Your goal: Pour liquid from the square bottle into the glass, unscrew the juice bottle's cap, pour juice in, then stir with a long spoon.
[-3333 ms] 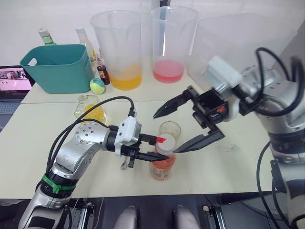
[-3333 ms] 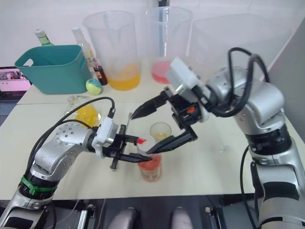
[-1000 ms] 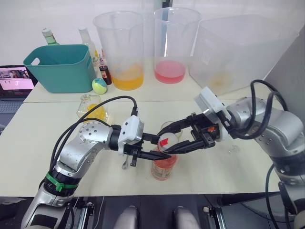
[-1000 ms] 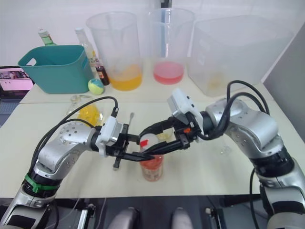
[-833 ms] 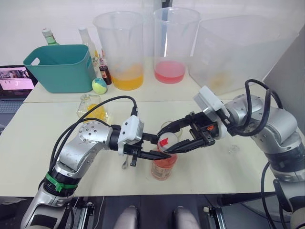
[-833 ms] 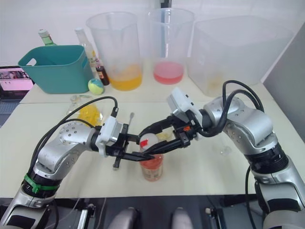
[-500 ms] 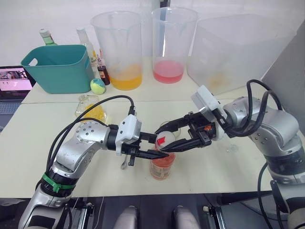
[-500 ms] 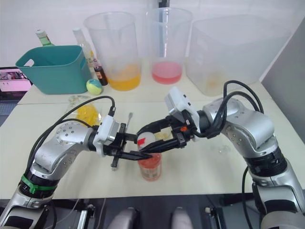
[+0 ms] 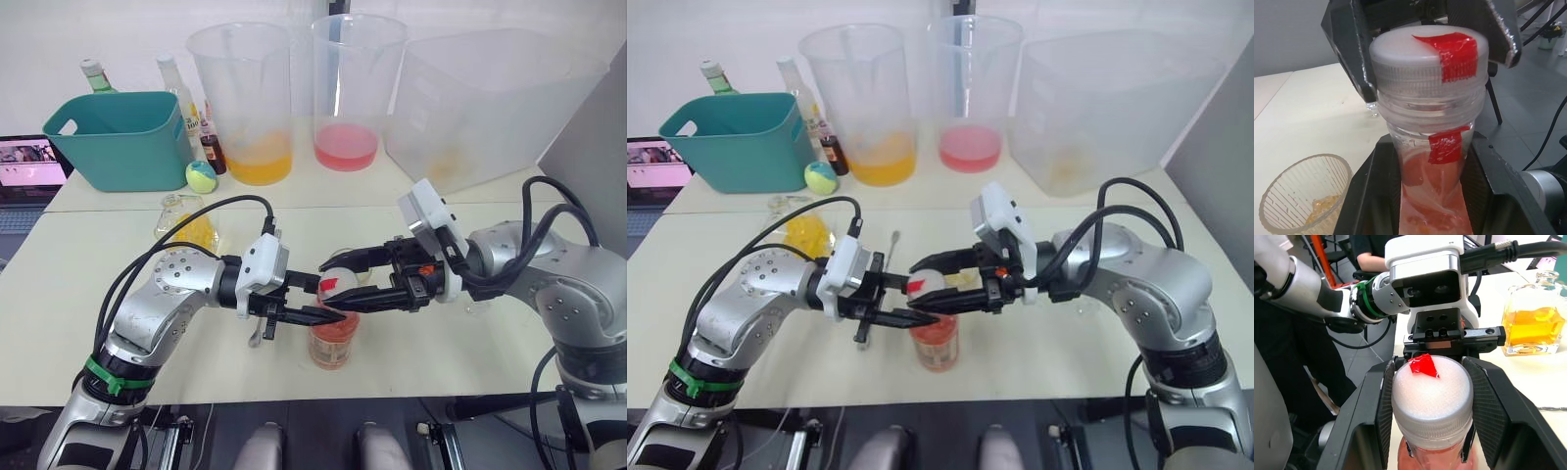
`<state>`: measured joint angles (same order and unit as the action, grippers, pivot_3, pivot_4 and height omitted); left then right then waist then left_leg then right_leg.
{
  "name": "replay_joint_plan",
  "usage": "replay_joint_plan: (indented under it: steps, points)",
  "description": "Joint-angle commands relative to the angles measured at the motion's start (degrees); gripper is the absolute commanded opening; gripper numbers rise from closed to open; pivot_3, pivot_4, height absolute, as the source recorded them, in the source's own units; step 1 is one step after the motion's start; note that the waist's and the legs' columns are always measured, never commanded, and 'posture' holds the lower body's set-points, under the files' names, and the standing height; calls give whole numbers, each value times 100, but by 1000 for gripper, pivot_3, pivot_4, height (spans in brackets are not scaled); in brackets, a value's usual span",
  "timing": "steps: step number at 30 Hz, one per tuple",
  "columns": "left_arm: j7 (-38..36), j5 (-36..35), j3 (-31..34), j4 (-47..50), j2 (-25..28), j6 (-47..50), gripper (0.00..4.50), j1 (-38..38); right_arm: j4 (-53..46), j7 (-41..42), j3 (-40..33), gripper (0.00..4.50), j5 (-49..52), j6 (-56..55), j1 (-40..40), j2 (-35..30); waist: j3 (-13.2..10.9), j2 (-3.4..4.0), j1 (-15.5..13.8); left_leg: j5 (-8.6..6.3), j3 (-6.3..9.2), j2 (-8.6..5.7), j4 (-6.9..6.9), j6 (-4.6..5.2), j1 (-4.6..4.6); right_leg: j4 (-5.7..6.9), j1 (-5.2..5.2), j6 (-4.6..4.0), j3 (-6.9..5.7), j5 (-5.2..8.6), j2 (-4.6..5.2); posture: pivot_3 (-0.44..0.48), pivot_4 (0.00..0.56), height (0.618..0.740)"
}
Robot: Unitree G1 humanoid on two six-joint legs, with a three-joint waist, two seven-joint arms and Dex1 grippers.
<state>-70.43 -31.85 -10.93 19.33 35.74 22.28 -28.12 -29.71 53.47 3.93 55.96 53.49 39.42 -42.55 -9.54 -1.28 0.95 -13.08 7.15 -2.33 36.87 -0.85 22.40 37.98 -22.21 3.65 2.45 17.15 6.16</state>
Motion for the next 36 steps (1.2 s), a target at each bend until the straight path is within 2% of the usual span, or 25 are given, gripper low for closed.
replay_joint_plan:
  steps: [1,10,21,25,29,31,33,36]
  points:
    - [-117,118,-182,13,55,21,1200,120,-112,-354,-636,1700,271,-142,208,76,-1,0,-2,0,0,0,0,0,1,0,-1,0,0,0,0,0,150,738]
    - [-187,178,-260,-21,76,-4,1200,80,-156,-559,-969,1700,854,-121,532,24,-7,5,-10,0,1,-3,0,0,14,-3,-9,0,0,0,2,0,150,738]
    - [-145,151,-298,51,56,112,1200,56,-264,-730,-1172,1700,1004,-70,245,-127,-1,-5,-10,-2,1,-6,-3,3,5,-4,0,0,-1,0,5,0,150,738]
    - [-109,156,-290,91,57,102,1200,90,-80,-855,-1776,1700,678,-84,-715,-616,-2,-6,-55,-2,3,-8,1,3,9,-6,3,0,-2,0,6,0,150,738]
    - [-69,151,-254,136,61,74,1200,166,-109,-1025,-2330,1700,-159,-439,-2558,-791,1,-10,-72,-4,1,-8,-2,7,11,-9,3,0,-3,0,6,0,150,738]
    - [-62,146,-220,147,58,37,1200,222,-42,-1412,-2439,1700,-842,-875,-3643,-411,6,6,-28,-5,-7,-8,-1,9,11,-6,-1,0,6,0,7,0,150,738]
    - [-53,125,-187,149,42,20,1200,262,12,-1702,-2357,1700,-1524,-1559,-4431,65,17,-10,-29,-12,-13,1,-8,20,-11,-4,19,0,5,1,-1,0,150,738]
    - [-63,123,-157,134,36,3,1200,294,77,-2031,-2053,1700,-2380,-2395,-4997,631,17,5,-9,-12,-19,-2,-3,19,-8,-4,12,0,16,2,2,0,150,738]
